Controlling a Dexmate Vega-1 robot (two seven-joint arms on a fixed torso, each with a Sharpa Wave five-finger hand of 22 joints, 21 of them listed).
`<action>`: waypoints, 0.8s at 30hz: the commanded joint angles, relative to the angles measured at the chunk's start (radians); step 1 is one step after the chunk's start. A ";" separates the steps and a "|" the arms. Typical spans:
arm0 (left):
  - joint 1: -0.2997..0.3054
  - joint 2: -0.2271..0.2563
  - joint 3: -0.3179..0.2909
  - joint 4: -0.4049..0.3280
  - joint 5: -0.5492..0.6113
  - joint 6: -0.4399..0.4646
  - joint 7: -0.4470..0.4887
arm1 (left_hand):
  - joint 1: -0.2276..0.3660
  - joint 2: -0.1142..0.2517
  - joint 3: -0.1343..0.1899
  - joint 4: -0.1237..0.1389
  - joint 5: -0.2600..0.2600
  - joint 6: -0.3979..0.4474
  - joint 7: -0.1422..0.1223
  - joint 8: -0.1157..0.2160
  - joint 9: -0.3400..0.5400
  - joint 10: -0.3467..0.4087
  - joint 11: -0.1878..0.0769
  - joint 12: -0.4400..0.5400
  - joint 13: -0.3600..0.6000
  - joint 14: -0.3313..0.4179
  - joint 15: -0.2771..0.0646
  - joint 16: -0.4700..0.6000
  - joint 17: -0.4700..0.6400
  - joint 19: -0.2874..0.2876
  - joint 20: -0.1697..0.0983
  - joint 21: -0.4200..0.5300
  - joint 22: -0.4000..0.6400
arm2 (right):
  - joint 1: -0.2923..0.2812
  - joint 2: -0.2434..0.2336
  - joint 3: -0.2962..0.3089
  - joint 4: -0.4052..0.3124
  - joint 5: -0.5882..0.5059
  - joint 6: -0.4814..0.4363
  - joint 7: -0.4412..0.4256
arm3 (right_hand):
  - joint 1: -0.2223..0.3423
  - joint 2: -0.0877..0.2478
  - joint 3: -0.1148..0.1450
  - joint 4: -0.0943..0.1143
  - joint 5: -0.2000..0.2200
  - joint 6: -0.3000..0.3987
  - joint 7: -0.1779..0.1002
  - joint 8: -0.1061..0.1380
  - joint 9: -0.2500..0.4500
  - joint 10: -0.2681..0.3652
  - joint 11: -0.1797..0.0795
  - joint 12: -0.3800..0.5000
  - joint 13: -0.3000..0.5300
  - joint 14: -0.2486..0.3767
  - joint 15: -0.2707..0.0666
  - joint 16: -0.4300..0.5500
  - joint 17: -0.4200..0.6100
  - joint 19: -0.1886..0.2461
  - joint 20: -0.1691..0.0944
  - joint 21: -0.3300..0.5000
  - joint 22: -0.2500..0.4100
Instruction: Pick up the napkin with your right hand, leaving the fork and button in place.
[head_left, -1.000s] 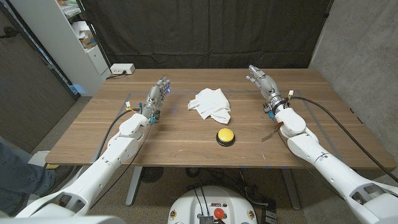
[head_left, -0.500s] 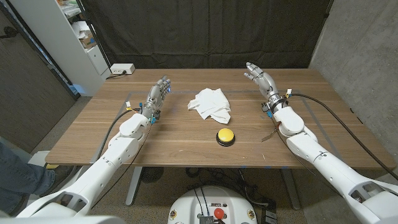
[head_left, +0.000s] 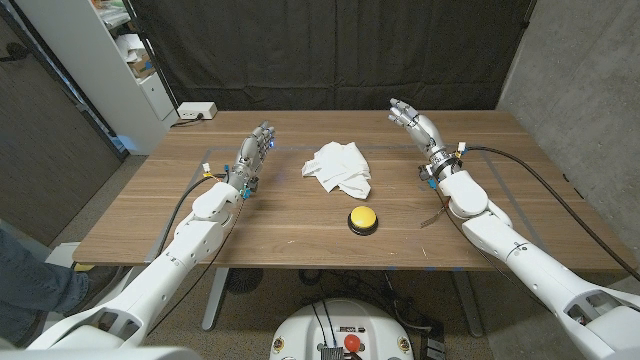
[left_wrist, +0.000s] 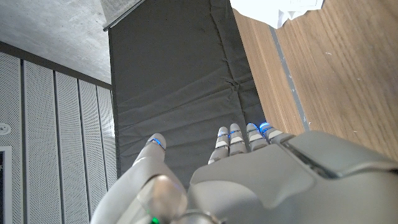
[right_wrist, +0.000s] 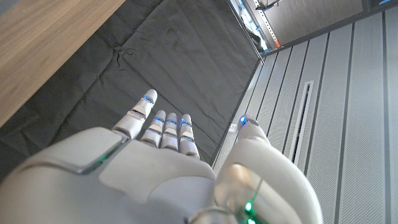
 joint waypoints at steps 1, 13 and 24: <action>0.006 0.001 0.003 -0.012 0.003 0.000 0.008 | 0.004 0.008 0.001 -0.005 0.000 0.004 0.001 0.002 0.005 0.008 0.001 0.007 0.003 -0.001 -0.003 -0.001 0.003 -0.012 0.001 0.002 0.002 | 0.009 -0.013 -0.014 0.001 -0.105 0.031 -0.040 | 0.013 0.005 0.001 -0.005 0.005 -0.002 -0.006 0.003 0.002 -0.004 -0.003 -0.003 0.003 -0.003 -0.002 0.003 0.000 -0.001 -0.003 0.006 0.004; 0.008 0.001 0.008 -0.022 0.007 -0.002 0.014 | 0.004 0.009 -0.001 -0.006 -0.001 0.010 0.005 0.003 0.005 0.014 0.003 0.009 0.004 -0.006 -0.002 -0.002 0.003 -0.016 0.002 0.002 0.002 | 0.020 -0.023 -0.024 0.001 -0.174 0.038 -0.068 | 0.015 0.005 0.001 -0.008 0.005 -0.005 -0.006 0.002 0.002 -0.004 -0.001 -0.002 0.003 -0.003 -0.001 0.003 -0.003 -0.003 -0.003 0.006 0.004; 0.003 -0.004 0.016 -0.017 0.008 0.000 0.011 | 0.004 0.011 -0.002 -0.008 -0.001 0.012 0.006 0.003 0.005 0.015 0.006 0.008 0.004 -0.006 -0.003 -0.002 0.003 -0.017 0.002 0.002 0.002 | 0.032 -0.033 -0.034 -0.004 -0.232 0.026 -0.092 | 0.014 0.006 0.001 -0.008 0.006 -0.007 -0.007 0.002 0.003 -0.006 -0.001 -0.002 0.003 -0.004 0.000 0.002 -0.004 -0.007 -0.001 0.005 0.004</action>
